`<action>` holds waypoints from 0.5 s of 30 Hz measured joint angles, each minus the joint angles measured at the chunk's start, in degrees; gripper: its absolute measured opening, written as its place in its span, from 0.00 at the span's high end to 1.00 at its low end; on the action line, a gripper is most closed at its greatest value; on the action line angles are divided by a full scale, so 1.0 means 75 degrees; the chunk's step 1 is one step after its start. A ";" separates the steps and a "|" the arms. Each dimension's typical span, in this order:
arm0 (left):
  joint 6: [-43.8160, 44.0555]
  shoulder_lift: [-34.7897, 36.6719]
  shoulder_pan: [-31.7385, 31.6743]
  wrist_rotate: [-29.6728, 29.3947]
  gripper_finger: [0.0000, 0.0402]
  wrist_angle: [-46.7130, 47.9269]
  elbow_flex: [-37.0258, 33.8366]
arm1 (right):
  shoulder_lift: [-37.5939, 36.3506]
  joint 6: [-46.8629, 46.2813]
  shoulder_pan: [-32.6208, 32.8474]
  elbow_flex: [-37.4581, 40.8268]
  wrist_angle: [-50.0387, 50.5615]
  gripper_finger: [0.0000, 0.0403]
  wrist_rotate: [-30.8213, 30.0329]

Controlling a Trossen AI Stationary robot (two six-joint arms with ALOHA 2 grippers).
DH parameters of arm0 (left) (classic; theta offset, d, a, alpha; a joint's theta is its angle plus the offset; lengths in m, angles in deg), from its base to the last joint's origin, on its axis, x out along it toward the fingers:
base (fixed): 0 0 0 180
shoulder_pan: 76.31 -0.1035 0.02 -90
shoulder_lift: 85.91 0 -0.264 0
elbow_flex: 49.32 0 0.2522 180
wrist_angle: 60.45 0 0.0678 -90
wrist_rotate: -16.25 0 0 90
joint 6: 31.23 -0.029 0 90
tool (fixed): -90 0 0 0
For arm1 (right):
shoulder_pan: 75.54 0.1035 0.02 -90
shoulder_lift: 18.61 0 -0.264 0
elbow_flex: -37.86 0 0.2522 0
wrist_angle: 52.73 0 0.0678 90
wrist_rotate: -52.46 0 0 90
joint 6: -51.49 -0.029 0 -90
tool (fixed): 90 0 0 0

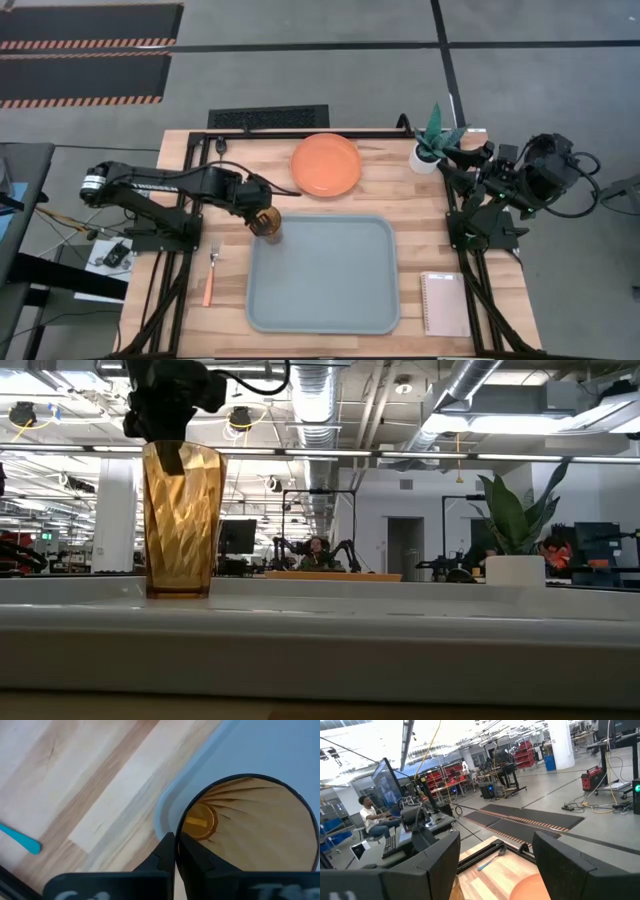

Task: Pick and place plate/cup/fork/spoon on tray
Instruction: Put the brown cup on the top left of the gray tray, then put the orange plate on the bottom left of the gray tray

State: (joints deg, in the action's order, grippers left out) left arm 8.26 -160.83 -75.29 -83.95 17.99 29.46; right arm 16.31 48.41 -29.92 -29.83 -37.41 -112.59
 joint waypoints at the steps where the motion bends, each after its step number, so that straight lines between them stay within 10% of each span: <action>1: 0.0023 0.0007 0.0000 0.0012 1.00 -0.0007 -0.0001 | 0.0000 0.0000 0.0000 0.0000 0.0002 0.33 0.0000; 7: 0.0027 0.0084 0.0003 -0.0051 0.92 -0.0004 -0.0021 | 0.0000 0.0000 0.0000 0.0000 0.0058 0.33 0.0003; 15: 0.0026 0.0091 0.0003 -0.0090 0.57 -0.0111 -0.0021 | -0.0003 0.0000 0.0000 0.0000 0.0154 0.33 -0.0008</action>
State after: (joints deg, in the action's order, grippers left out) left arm 8.46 -160.15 -75.27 -84.63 17.15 29.30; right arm 16.29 48.42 -29.92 -29.83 -36.25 -112.65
